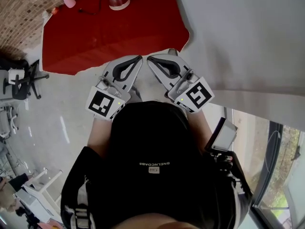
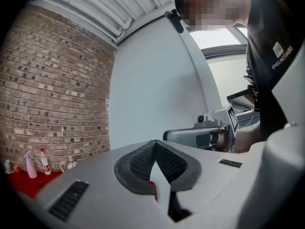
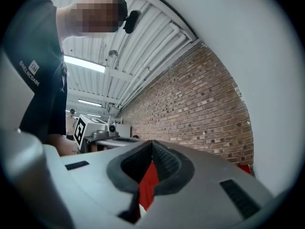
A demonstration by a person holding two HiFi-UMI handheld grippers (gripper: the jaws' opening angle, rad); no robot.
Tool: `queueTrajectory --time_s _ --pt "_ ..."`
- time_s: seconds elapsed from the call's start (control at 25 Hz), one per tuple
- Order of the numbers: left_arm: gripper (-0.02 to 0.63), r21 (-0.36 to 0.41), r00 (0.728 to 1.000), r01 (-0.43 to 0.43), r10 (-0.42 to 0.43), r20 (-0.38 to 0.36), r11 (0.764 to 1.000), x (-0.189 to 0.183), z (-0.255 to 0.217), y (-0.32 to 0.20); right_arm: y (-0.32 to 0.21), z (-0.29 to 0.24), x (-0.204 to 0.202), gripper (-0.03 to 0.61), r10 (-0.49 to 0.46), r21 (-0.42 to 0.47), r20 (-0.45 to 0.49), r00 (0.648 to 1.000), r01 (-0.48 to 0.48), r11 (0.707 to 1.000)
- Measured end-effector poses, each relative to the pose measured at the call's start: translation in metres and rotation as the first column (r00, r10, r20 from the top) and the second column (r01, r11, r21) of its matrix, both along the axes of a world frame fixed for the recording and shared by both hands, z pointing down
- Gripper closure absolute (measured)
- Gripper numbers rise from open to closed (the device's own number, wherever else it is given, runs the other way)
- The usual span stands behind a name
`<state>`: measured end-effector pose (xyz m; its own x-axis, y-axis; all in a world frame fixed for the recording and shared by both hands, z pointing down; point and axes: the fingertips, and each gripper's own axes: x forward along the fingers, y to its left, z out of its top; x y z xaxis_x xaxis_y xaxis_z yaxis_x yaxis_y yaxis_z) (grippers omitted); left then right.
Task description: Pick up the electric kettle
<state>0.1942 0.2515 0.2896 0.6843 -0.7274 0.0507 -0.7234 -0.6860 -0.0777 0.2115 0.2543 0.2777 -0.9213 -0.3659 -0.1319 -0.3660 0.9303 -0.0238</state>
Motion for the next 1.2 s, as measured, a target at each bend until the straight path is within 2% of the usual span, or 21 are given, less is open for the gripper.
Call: queueTrajectory --time_s 0.24,0.52,0.64,0.76,0.92,1.04,1.2 --pt "0.609 0.004 0.999 -0.034 0.034 -0.012 0.999 0.000 -0.001 -0.015 -0.013 0.007 -0.011 0.572 0.001 -0.010 -0.026 1.000 -0.001 1.000" --pt "0.611 -0.043 0.991 -0.133 0.132 -0.025 0.990 -0.031 0.013 -0.047 -0.044 0.020 -0.044 0.580 -0.030 -0.066 -0.053 0.998 0.027 0.997" --pt "0.621 -0.052 0.985 -0.170 0.169 -0.022 0.984 -0.037 0.018 -0.054 -0.052 0.022 -0.053 0.580 -0.039 -0.054 -0.078 0.996 0.035 0.998" --pt "0.623 -0.059 0.978 -0.199 0.195 -0.072 0.978 -0.057 0.018 -0.075 -0.073 0.022 -0.072 0.580 -0.046 -0.044 -0.101 0.994 0.042 0.998" --pt "0.623 -0.064 0.956 -0.257 0.244 -0.162 0.964 -0.088 0.012 -0.109 -0.108 0.016 -0.102 0.580 -0.044 -0.094 -0.021 0.999 0.041 0.995" --pt "0.623 -0.060 0.957 -0.264 0.254 -0.139 0.963 -0.110 0.016 -0.134 -0.134 0.022 -0.123 0.580 -0.037 -0.136 -0.003 0.999 0.036 0.990" --pt "0.623 -0.073 0.962 -0.254 0.244 -0.124 0.965 -0.137 0.026 -0.166 -0.165 0.032 -0.151 0.580 -0.006 -0.152 -0.044 0.999 0.000 0.988"
